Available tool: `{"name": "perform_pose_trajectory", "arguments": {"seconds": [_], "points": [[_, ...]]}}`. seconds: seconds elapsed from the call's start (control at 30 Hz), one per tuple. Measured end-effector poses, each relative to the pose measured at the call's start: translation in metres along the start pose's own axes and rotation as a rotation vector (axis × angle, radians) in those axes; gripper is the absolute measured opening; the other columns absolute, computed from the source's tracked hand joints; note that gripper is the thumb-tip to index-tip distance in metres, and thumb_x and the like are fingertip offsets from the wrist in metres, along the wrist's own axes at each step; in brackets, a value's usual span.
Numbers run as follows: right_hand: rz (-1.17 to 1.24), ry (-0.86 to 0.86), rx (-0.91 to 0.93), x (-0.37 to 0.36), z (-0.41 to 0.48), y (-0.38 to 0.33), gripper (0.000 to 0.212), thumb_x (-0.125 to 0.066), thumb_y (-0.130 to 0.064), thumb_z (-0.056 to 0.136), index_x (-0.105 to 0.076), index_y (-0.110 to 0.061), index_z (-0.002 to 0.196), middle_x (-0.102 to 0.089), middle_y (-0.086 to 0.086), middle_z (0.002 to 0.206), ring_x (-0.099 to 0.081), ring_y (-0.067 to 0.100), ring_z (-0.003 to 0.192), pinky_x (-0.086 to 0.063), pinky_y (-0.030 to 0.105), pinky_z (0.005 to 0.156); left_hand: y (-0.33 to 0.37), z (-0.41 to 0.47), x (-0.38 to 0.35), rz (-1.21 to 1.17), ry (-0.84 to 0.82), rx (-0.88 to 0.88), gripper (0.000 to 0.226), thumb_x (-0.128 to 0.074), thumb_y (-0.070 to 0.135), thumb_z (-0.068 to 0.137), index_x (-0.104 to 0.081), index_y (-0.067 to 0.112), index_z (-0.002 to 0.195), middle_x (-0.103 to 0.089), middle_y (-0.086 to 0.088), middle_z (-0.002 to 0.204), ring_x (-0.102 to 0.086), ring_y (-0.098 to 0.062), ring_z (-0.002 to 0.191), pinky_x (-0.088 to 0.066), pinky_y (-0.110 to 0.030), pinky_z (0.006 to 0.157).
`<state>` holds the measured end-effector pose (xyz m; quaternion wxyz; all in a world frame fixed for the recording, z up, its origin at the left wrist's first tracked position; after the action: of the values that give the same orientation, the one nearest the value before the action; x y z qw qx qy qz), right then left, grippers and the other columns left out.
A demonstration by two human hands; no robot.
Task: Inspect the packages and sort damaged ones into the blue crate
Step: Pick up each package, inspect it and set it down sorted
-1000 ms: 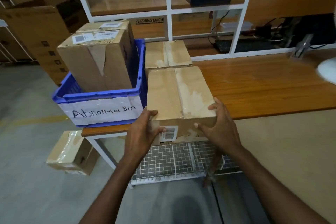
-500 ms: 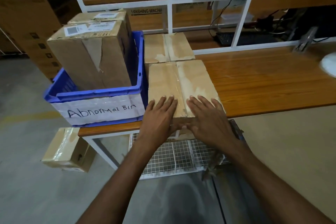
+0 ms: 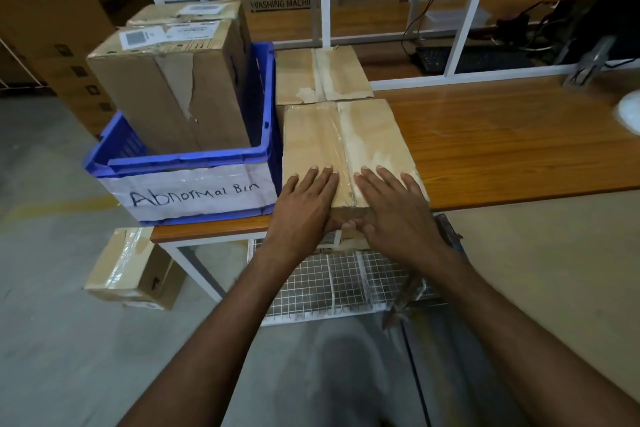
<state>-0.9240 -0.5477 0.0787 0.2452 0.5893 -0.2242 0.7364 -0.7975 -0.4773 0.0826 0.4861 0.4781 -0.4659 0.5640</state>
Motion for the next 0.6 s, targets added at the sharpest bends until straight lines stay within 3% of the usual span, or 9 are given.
{"name": "perform_pose_trajectory", "arguments": {"seconds": [0.27,0.37,0.43,0.5,0.6], "points": [[0.034,0.030,-0.024,0.005,0.000,-0.001,0.090,-0.052,-0.075,0.091,-0.031,-0.022,0.162,-0.027,0.002,0.170,-0.018,0.025,0.158,-0.012,0.054,0.127,-0.003,-0.004,0.001,-0.046,0.037,0.049,0.089,-0.048,0.066,0.096,-0.017,0.018,0.164,-0.012,-0.005,0.173,-0.009,-0.025,0.159,-0.010,-0.051,0.127],[0.083,0.129,-0.167,0.003,-0.019,0.015,0.092,-0.065,-0.074,0.083,-0.037,-0.030,0.158,-0.017,0.005,0.172,-0.009,0.030,0.159,-0.012,0.063,0.124,-0.008,-0.026,0.002,-0.210,0.266,0.180,0.093,-0.069,0.059,0.090,-0.024,0.024,0.162,-0.010,-0.008,0.173,-0.010,-0.028,0.159,-0.013,-0.053,0.124],[0.274,0.163,-0.305,-0.004,-0.034,0.028,0.096,-0.078,-0.064,0.079,-0.033,-0.033,0.157,-0.003,0.003,0.173,-0.005,0.032,0.159,-0.020,0.061,0.122,-0.015,-0.050,-0.008,-0.543,0.438,0.361,0.103,-0.080,0.050,0.086,-0.017,0.023,0.164,-0.007,-0.008,0.173,-0.013,-0.026,0.158,-0.025,-0.045,0.122],[0.460,0.176,-0.357,-0.012,-0.043,0.029,0.098,-0.087,-0.048,0.079,-0.031,-0.034,0.157,0.004,-0.004,0.172,-0.009,0.030,0.157,-0.037,0.054,0.118,-0.013,-0.068,-0.023,-0.877,0.487,0.515,0.109,-0.080,0.046,0.087,-0.007,0.023,0.164,-0.016,-0.004,0.171,-0.026,-0.024,0.154,-0.040,-0.036,0.114],[0.598,0.247,-0.355,-0.002,-0.050,0.025,0.090,-0.089,-0.028,0.080,-0.037,-0.035,0.154,-0.002,-0.015,0.169,-0.022,0.020,0.152,-0.051,0.047,0.107,-0.004,-0.083,-0.024,-0.962,0.508,0.629,0.095,-0.076,0.042,0.093,-0.013,0.026,0.162,-0.050,0.009,0.145,-0.058,-0.018,0.122,-0.041,-0.003,0.081]]}}
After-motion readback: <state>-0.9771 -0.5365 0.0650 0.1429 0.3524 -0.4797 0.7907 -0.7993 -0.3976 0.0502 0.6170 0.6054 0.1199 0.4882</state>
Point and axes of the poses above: each hand's wrist, its own z-axis towards the middle knuckle, its own x-axis out of the back of the hand, y = z × x, the point moved 7 cm from there along z, towards the middle knuckle
